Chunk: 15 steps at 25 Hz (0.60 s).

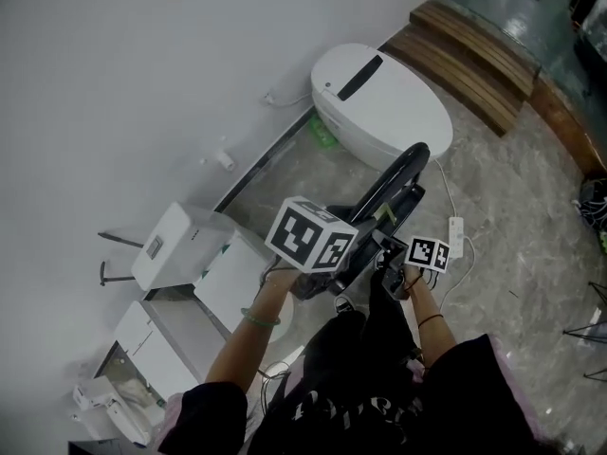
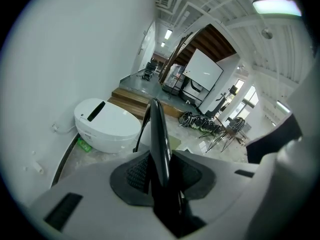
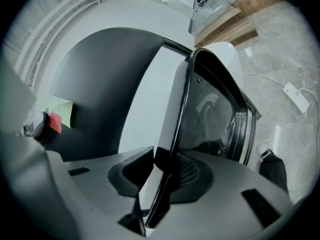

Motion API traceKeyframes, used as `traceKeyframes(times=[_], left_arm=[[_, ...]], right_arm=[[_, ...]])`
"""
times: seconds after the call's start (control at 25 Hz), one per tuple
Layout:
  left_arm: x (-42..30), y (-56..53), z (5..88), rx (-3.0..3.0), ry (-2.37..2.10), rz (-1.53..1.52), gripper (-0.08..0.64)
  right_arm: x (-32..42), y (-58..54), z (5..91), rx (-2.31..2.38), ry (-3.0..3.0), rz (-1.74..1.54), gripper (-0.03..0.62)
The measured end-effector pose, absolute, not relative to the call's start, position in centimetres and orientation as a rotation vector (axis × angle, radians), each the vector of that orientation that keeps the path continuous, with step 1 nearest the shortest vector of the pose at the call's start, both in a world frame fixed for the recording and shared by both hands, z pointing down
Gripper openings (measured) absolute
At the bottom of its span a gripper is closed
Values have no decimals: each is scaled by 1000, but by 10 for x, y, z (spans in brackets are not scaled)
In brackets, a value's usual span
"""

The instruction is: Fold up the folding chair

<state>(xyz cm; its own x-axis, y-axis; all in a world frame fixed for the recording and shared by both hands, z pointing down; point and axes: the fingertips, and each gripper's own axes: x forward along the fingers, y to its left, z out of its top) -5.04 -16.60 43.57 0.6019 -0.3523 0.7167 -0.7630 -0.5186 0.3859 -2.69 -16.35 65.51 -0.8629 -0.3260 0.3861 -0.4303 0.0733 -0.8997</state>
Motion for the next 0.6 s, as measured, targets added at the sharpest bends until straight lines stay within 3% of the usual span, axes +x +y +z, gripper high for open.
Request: traceKeyframes(times=[0.24,0.6], left_arm=[[-80,-179,437,2087,-893,704,97],[-161,-213,402,1929,-1129,582,97]], right_arm=[[-53,-175,657,653,-2088,2077,84],[-129,-208,617,283,-2048,1972,72]])
